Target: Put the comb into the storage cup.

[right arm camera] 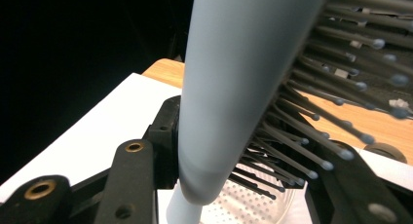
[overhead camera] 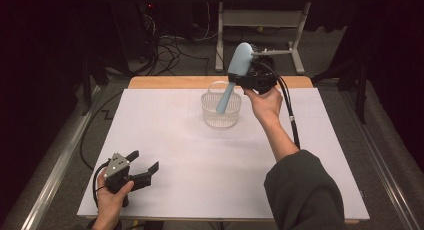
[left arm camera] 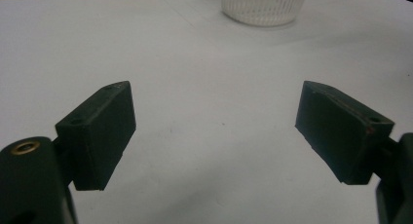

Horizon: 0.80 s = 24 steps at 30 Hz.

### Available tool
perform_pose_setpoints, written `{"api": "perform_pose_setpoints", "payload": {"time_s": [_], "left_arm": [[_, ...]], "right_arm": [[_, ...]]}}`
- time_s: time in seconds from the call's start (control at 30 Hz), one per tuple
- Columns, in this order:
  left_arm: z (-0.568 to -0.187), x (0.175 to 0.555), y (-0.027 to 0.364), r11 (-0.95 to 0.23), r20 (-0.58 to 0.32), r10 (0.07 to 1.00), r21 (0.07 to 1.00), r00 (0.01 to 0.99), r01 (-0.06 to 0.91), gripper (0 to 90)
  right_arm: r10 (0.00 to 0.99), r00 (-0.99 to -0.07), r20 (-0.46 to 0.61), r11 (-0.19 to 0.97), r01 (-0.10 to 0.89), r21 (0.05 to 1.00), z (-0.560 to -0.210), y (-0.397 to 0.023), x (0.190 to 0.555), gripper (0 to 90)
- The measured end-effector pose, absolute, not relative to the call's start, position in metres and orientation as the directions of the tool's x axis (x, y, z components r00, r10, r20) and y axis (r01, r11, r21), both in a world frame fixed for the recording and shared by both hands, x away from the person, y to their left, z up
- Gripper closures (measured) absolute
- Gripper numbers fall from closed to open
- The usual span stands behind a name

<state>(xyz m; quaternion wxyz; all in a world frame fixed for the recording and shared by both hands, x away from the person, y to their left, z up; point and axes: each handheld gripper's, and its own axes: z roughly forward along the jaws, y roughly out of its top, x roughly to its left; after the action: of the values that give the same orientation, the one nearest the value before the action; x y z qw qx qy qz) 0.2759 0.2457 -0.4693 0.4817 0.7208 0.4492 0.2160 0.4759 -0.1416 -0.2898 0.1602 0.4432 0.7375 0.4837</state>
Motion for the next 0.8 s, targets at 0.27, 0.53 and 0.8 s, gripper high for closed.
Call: {"api": "perform_pose_setpoints", "payload": {"time_s": [0.27,0.53,0.8], "left_arm": [[-0.470,0.276,0.245,-0.133,-0.123,0.855,0.888,0.505,0.441,15.7],[-0.470,0.277,0.246,-0.139,-0.120,0.854,0.886,0.507,0.443,15.7],[-0.470,0.277,0.245,-0.139,-0.121,0.851,0.887,0.512,0.441,15.7]], "right_arm": [[0.826,-0.535,0.177,0.138,0.496,0.857,-0.295,-0.138,0.483,54.3],[0.834,-0.528,0.159,0.140,0.481,0.865,-0.298,-0.132,0.488,53.4],[0.838,-0.530,0.134,0.161,0.474,0.866,-0.304,-0.121,0.494,52.8]]}}
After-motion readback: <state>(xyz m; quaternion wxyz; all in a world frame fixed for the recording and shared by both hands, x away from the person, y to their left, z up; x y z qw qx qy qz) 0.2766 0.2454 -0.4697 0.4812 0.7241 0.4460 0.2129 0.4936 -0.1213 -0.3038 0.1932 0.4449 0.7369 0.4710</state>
